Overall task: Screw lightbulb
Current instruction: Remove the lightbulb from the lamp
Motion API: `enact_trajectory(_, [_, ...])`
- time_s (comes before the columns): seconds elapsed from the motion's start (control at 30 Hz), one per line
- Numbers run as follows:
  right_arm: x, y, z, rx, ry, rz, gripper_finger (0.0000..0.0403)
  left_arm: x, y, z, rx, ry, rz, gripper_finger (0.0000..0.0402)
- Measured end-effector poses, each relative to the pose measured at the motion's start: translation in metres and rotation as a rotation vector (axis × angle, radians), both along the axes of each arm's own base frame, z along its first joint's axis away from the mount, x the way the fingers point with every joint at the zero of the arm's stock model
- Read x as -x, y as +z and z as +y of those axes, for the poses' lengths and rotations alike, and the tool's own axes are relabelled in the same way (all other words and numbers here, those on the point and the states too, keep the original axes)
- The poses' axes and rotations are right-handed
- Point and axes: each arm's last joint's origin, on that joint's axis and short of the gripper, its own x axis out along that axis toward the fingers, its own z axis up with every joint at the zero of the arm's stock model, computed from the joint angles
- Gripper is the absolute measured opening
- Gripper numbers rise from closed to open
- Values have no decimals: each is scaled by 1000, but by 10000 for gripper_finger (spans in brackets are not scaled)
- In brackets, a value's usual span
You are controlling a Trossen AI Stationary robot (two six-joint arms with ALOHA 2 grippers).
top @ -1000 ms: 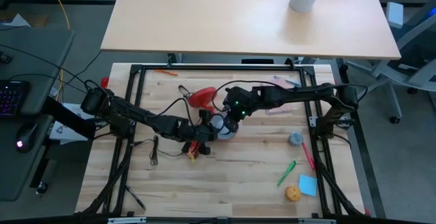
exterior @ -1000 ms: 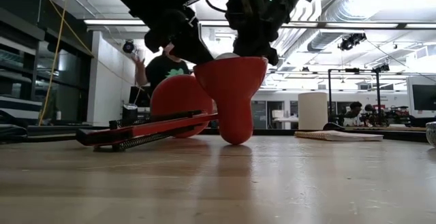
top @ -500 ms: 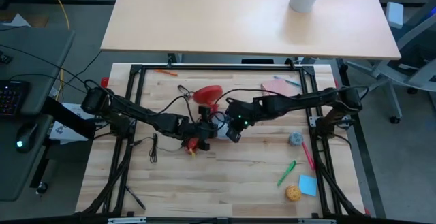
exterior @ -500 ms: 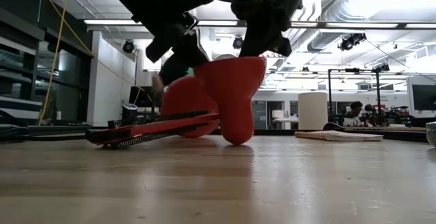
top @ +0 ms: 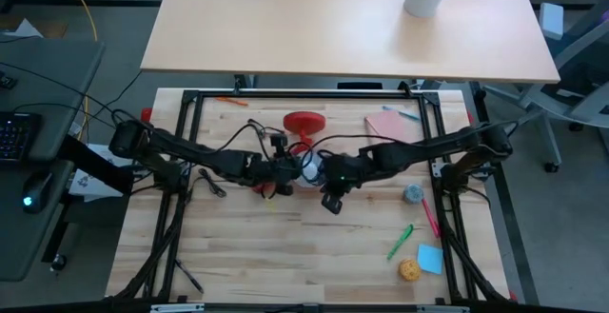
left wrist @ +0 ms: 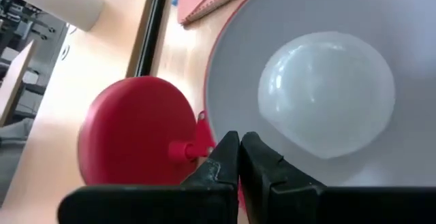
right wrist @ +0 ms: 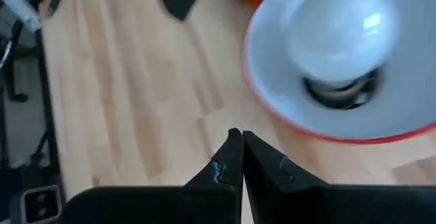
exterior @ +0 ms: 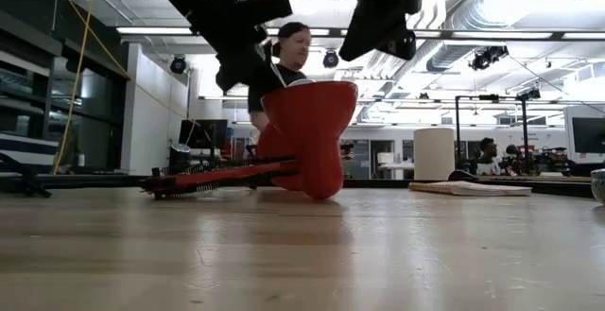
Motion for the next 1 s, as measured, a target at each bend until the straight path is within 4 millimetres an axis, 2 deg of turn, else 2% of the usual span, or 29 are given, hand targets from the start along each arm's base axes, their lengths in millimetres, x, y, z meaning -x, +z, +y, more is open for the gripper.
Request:
enact_trajectory(0.23, [24,23,-11,132,-72,-2,0,22,15,1,-12,63,43,0])
enact_trajectory(0.43, [41,36,-16,185,-98,16,0,39,28,1,185,161,-33,0])
enact_trajectory(0.77, [58,47,-17,209,-97,29,0,50,48,-22,331,118,-183,0])
enact_trajectory(1.0, [77,57,-10,259,-126,47,0,81,36,-27,477,114,-367,0])
